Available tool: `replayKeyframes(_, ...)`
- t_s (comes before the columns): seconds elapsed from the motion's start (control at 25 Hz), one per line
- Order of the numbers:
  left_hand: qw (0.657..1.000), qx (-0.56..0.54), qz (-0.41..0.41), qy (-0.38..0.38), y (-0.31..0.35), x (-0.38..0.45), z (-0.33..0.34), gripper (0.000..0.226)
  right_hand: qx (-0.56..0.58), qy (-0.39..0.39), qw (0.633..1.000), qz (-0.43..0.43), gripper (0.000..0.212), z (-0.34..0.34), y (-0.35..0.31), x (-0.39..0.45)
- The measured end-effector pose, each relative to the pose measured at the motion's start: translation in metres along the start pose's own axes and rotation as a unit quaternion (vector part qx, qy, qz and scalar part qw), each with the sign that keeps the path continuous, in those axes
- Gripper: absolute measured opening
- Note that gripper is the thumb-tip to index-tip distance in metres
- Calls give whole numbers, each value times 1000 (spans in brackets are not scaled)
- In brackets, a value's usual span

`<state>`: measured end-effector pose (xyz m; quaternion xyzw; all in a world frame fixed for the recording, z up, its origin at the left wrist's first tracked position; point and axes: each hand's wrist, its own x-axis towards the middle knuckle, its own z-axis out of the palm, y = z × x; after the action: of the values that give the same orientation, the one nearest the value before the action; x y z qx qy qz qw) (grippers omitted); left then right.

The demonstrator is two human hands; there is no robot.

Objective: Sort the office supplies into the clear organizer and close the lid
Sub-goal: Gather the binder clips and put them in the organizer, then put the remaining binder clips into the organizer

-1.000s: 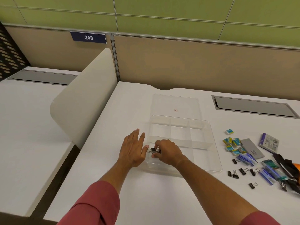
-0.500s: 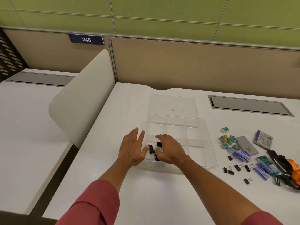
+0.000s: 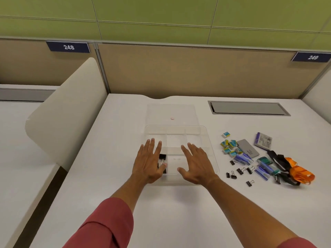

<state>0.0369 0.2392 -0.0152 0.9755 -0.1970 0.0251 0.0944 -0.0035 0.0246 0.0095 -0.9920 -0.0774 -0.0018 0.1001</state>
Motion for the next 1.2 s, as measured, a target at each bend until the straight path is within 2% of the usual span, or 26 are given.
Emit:
replayKeyframes(0.56, 994, 33, 98, -24, 151, 15, 21, 86, -20, -12, 994, 109, 92, -15, 111, -76)
replayKeyframes(0.76, 994, 32, 95, -32, 202, 18, 31, 87, -15, -1, 994, 105, 93, -19, 156, -105)
replayKeyframes(1.2, 995, 17, 81, -53, 274, 21, 60, 85, 8, -30, 995, 90, 93, -21, 235, -131)
